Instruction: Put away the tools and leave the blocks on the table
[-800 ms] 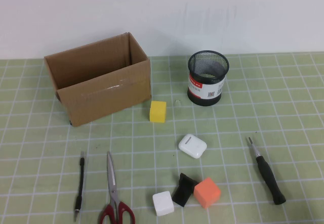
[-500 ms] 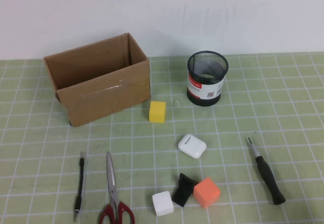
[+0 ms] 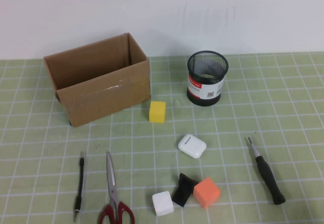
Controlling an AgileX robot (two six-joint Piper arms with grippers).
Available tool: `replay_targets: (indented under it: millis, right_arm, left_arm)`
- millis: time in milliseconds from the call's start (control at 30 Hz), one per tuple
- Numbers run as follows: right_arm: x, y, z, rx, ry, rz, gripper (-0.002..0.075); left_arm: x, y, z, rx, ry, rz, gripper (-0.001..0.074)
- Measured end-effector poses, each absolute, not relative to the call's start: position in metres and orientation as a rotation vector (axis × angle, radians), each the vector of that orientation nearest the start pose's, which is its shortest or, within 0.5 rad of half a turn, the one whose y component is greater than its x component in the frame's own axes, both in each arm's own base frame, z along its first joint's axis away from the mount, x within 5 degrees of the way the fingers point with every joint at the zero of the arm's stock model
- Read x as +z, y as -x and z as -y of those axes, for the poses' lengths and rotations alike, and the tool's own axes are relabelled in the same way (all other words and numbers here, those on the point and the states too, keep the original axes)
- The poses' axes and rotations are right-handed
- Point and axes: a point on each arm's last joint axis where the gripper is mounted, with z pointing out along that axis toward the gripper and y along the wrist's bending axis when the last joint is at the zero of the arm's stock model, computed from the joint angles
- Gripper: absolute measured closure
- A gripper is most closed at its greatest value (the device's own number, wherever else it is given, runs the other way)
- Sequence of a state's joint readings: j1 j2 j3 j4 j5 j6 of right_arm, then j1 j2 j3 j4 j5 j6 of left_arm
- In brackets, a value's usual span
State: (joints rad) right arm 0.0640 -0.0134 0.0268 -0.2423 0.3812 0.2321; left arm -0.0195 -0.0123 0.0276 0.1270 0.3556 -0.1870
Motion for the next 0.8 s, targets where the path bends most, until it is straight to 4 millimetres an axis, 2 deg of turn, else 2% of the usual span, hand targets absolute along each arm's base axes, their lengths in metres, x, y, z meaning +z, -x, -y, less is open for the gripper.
replay_targets:
  millis: [467, 633, 800]
  right_arm:
    - [0.173, -0.053, 0.006, -0.085, 0.026, -1.857, 0.0733]
    - [0.185, -0.056, 0.005, -0.153, 0.130, -1.707, 0.0732]
    - [0.203, -0.056, -0.003, -0.120, 0.202, -1.499, 0.0732]
  left_arm:
    - [0.173, -0.053, -0.003, -0.020, 0.075, -1.850, 0.0739]
    - [0.173, -0.053, -0.003, -0.020, 0.075, -1.850, 0.0739]
    - [0.173, -0.053, -0.003, -0.020, 0.075, -1.850, 0.0739]
